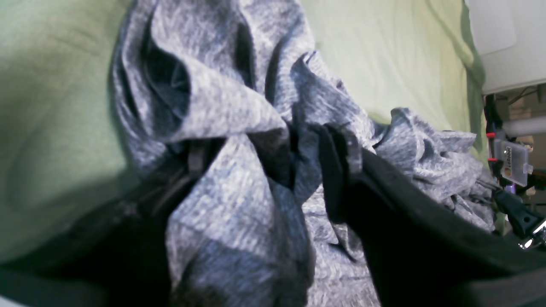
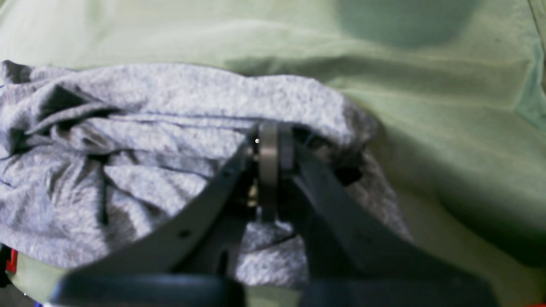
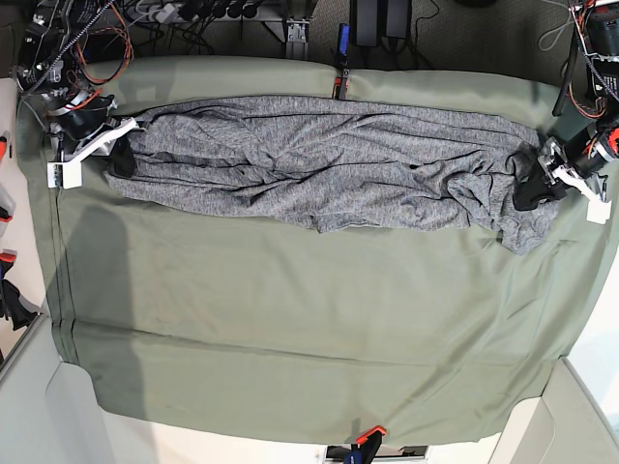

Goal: Fold the T-shirt properly
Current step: 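Grasp the shirt's end with the left gripper and fold it toward the right gripper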

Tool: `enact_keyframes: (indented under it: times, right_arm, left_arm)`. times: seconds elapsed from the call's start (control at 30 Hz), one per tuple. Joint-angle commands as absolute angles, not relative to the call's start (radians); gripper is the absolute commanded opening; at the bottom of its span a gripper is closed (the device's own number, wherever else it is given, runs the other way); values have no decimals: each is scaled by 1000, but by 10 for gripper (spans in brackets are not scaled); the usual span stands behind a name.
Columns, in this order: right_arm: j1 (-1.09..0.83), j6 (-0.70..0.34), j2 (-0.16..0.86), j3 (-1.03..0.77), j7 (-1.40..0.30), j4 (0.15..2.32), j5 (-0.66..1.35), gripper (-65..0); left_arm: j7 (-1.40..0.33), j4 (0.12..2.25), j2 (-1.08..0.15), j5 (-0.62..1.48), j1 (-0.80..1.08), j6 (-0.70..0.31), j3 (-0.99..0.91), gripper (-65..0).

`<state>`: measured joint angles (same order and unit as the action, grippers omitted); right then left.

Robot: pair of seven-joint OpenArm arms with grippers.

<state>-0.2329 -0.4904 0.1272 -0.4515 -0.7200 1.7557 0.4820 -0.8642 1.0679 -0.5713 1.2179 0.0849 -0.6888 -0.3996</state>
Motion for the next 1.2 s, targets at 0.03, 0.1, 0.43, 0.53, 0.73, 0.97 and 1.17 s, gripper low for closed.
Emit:
enact_keyframes:
  times: [0.03, 0.1, 0.43, 0.53, 0.73, 0.97, 1.17]
  right_arm:
    - [-225, -498, 138, -456, -701, 1772, 498, -650]
    - [-225, -498, 138, -456, -701, 1772, 498, -650]
    - [-226, -499, 138, -456, -701, 1772, 486, -650]
    - [-225, -498, 138, -456, -701, 1772, 479, -650]
    - [-225, -499, 138, -456, -701, 1772, 478, -650]
    - [-225, -498, 138, -456, -704, 1772, 479, -650]
    - [-226, -497, 149, -456, -706, 1772, 509, -582]
  left_arm:
    - [-857, 1082, -592, 1204, 69, -698, -377, -440]
    - [-857, 1083, -592, 1192, 67, -698, -337, -627]
    - [-804, 1414, -585, 1054, 97, -698, -330, -650]
    - [-751, 1628, -582, 960, 165, -698, -279, -650]
    - [-582, 1938, -544, 694, 247, -692, -52, -650]
    - [-520, 1926, -414, 313, 221, -557, 207, -650]
    - [-520, 1842, -360, 258, 189, -562, 313, -460]
